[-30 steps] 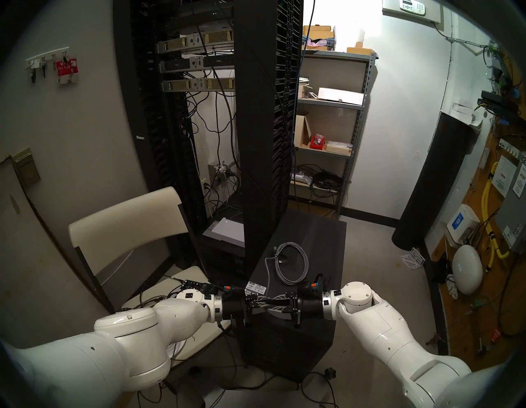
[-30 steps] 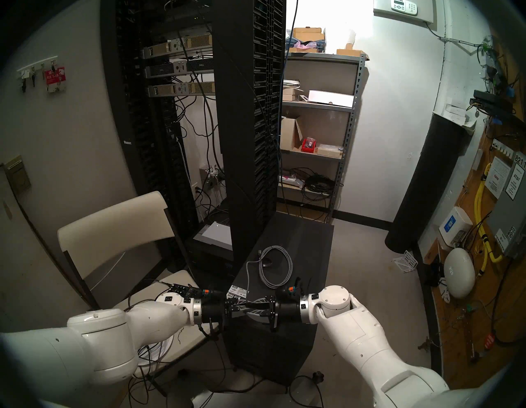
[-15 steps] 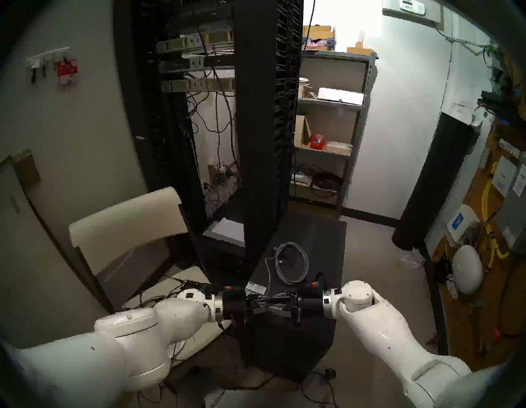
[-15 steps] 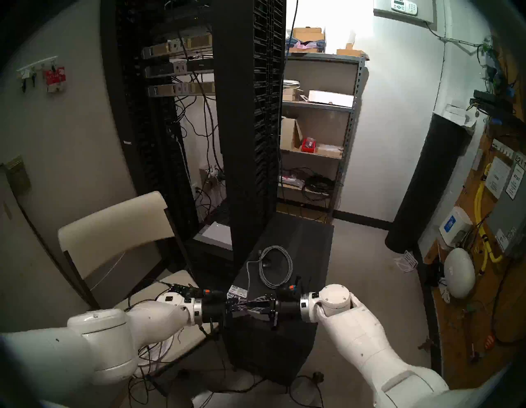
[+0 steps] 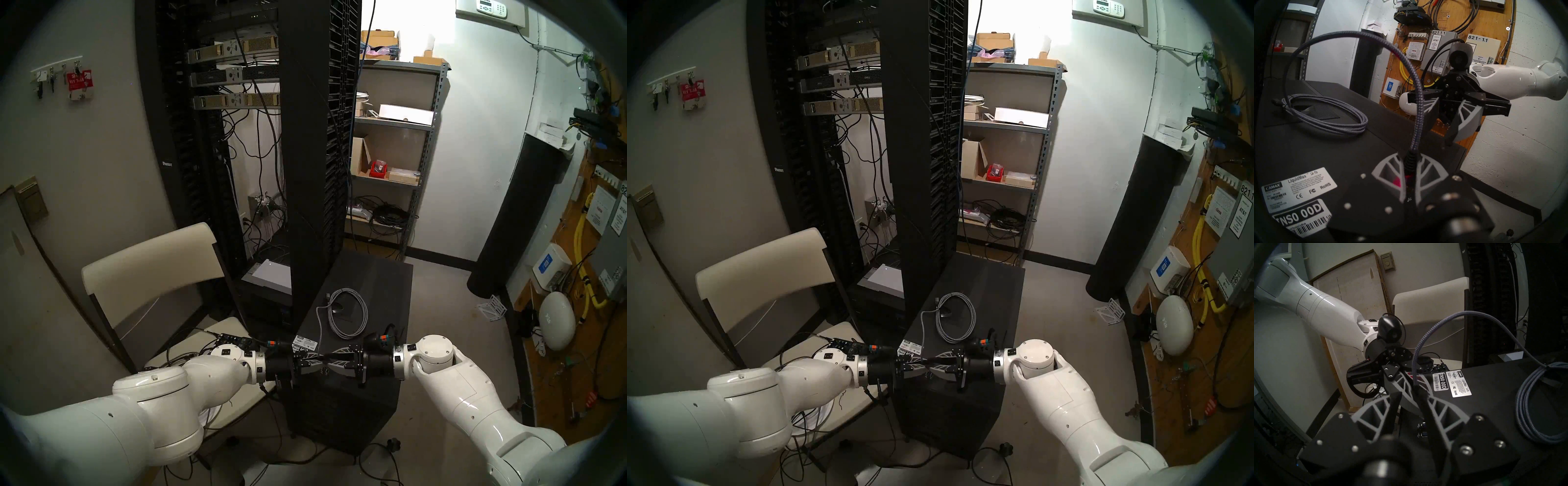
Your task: Insert the cable into the workstation's USB slot
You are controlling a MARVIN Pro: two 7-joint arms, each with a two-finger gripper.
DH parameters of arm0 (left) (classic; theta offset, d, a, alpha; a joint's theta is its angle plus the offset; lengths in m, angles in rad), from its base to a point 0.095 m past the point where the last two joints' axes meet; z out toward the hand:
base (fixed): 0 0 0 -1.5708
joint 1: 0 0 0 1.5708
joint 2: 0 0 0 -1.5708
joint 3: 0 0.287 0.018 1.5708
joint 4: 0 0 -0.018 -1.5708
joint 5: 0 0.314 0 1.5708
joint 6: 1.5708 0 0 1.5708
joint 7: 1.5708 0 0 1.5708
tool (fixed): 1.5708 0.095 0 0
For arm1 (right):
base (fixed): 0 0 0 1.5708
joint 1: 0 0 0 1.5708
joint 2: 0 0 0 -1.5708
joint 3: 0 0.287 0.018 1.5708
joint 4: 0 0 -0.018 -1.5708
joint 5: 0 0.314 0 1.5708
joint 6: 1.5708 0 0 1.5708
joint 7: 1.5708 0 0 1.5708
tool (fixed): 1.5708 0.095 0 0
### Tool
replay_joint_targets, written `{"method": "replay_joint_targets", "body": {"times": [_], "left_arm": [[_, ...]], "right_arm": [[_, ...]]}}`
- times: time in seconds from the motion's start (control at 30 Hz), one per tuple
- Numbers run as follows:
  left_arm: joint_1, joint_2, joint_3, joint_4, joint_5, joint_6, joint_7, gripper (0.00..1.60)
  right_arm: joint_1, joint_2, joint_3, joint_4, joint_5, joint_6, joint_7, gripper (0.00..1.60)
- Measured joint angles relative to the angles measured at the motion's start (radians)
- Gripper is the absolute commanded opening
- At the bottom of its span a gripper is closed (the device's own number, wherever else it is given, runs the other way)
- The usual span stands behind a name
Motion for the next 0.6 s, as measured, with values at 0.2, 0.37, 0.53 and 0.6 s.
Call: {"method": "replay_joint_targets", "body": {"times": [0.2,0.37,0.53,0.6], "left_arm": [[0.000,0.001,0.002,-0.007,0.004,-0.010,0.008,0.00],[0.001,0.005,0.010,-0.017,0.009,-0.019,0.018,0.00],[0.001,0.012,0.017,-0.027,0.015,-0.023,0.022,0.00],[0.002,0.015,0.019,-0.031,0.016,-0.023,0.023,0.00]], "right_arm": [[0.013,-0.012,-0.004,0.022,-0.003,-0.012,0.003,1.00],[0.024,-0.021,-0.011,0.039,-0.006,-0.020,0.010,0.92],[0.033,-0.027,-0.015,0.049,-0.007,-0.026,0.015,0.82],[0.036,-0.029,-0.017,0.052,-0.008,-0.028,0.016,0.78]]}}
